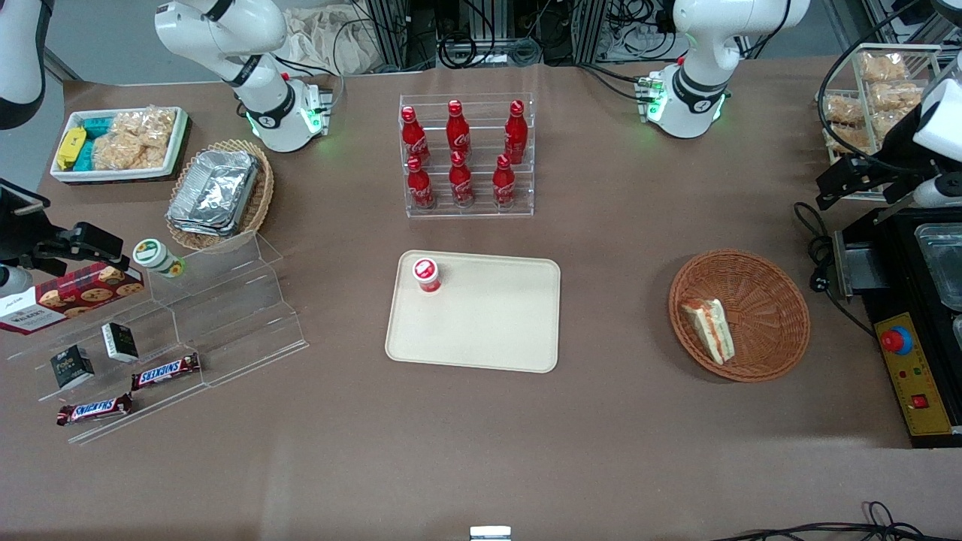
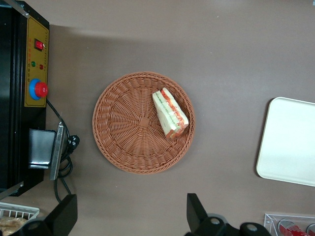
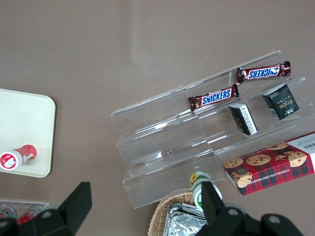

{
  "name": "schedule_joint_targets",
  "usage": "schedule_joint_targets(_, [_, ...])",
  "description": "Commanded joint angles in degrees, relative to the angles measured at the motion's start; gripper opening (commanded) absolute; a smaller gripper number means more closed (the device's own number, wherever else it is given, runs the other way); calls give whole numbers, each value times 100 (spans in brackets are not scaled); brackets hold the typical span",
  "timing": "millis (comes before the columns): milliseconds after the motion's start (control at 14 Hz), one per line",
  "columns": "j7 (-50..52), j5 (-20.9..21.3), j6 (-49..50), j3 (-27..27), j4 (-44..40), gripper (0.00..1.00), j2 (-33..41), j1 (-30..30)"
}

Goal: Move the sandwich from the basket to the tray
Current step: 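Move the left gripper down over the wrapped sandwich in the wicker basket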

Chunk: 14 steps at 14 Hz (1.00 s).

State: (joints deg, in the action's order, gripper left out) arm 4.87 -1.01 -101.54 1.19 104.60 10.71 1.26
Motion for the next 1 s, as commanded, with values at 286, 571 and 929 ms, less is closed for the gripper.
schedule_joint_targets(286, [424,145,548,-13,-503,100,-420,-12])
schedule_joint_targets(571, [787,136,294,4,-546,100,-1376,-82])
schedule_joint_targets(929, [1856,75,-749,136,-380,100,-2528,-310])
